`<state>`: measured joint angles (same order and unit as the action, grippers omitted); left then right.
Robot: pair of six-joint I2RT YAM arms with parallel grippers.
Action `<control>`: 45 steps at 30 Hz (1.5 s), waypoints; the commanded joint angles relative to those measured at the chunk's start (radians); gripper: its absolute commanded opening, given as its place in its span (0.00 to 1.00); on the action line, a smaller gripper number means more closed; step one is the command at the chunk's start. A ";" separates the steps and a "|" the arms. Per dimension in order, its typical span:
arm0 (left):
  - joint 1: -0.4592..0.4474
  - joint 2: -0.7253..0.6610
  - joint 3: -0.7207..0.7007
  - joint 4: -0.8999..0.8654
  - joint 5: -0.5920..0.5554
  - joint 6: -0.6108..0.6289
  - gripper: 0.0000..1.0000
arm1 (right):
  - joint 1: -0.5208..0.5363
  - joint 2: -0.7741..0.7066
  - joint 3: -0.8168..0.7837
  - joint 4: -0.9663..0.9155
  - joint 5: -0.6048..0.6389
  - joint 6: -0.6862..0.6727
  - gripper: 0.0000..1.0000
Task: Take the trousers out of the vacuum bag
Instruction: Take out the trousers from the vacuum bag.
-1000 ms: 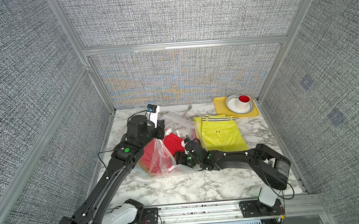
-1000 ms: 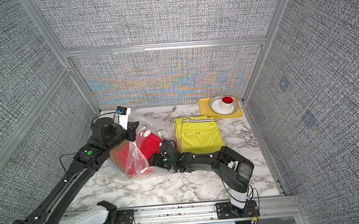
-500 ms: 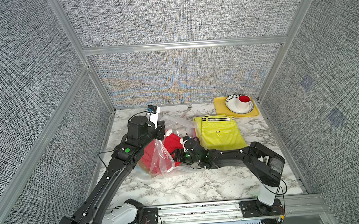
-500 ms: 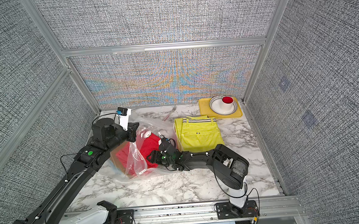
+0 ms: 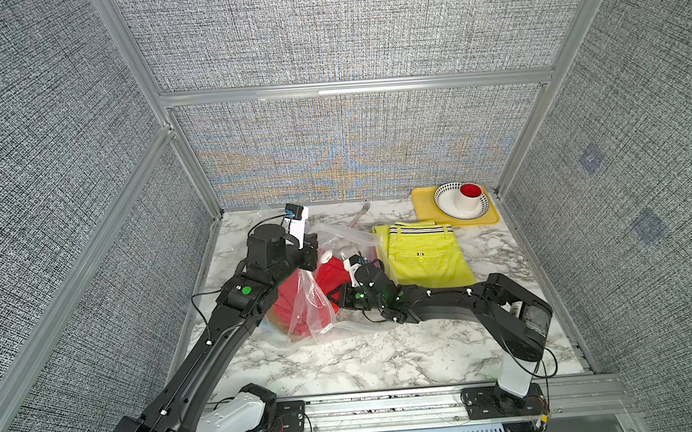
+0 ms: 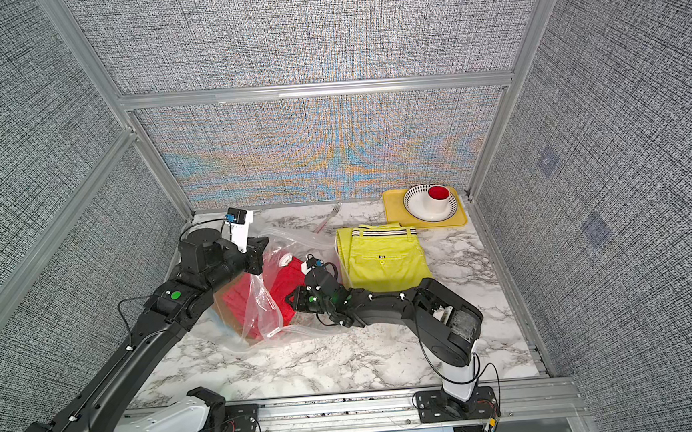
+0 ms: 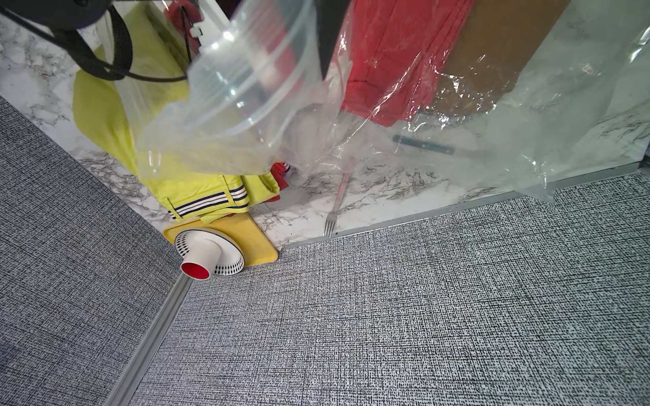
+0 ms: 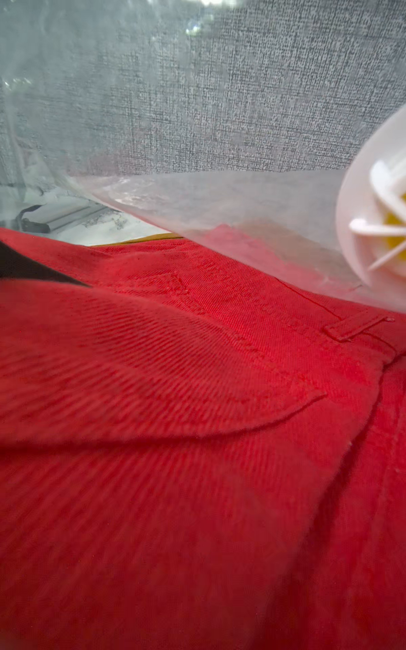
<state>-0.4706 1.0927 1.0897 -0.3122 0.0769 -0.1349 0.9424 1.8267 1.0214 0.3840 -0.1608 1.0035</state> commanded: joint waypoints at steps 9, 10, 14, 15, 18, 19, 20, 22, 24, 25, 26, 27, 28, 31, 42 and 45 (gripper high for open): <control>0.000 0.006 -0.002 0.030 -0.014 -0.002 0.00 | 0.001 -0.013 0.034 -0.029 0.045 -0.091 0.00; 0.000 0.006 -0.002 0.030 -0.014 -0.002 0.00 | 0.001 -0.013 0.037 -0.036 0.048 -0.094 0.00; 0.000 0.005 -0.001 0.030 -0.021 -0.002 0.00 | 0.001 -0.023 0.048 -0.069 0.061 -0.112 0.00; 0.001 0.006 -0.002 0.031 -0.022 -0.002 0.00 | 0.002 -0.026 0.051 -0.081 0.065 -0.121 0.00; 0.000 0.011 -0.001 0.036 -0.029 -0.003 0.00 | 0.008 -0.046 0.079 -0.151 0.096 -0.169 0.00; 0.001 0.013 -0.001 0.038 -0.033 -0.004 0.00 | 0.011 -0.055 0.091 -0.182 0.112 -0.189 0.00; 0.000 0.015 -0.001 0.039 -0.035 -0.005 0.00 | 0.014 -0.064 0.103 -0.214 0.126 -0.210 0.00; 0.001 0.022 -0.001 0.040 -0.043 -0.011 0.00 | 0.019 -0.085 0.123 -0.274 0.152 -0.249 0.00; 0.001 0.029 -0.004 0.041 -0.056 -0.021 0.00 | 0.027 -0.111 0.132 -0.322 0.180 -0.287 0.00; 0.000 0.034 -0.006 0.042 -0.061 -0.023 0.00 | 0.031 -0.126 0.134 -0.343 0.196 -0.306 0.00; 0.001 0.037 -0.009 0.044 -0.064 -0.026 0.00 | 0.034 -0.142 0.133 -0.365 0.208 -0.323 0.00; 0.000 0.040 -0.012 0.047 -0.065 -0.027 0.00 | 0.035 -0.157 0.130 -0.378 0.216 -0.335 0.00; 0.001 0.044 -0.015 0.051 -0.068 -0.029 0.00 | 0.035 -0.174 0.125 -0.393 0.224 -0.348 0.00; 0.000 0.053 -0.025 0.062 -0.072 -0.034 0.00 | 0.038 -0.231 0.101 -0.420 0.242 -0.384 0.00; 0.001 0.116 -0.033 0.090 -0.068 -0.041 0.00 | 0.037 -0.456 0.063 -0.507 0.225 -0.566 0.00; 0.001 0.138 -0.034 0.104 -0.058 -0.045 0.00 | 0.038 -0.510 0.063 -0.520 0.196 -0.600 0.00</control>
<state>-0.4706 1.2190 1.0557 -0.2562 0.0090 -0.1688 0.9791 1.3525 1.0794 -0.1726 0.0513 0.4774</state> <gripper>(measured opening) 0.049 0.136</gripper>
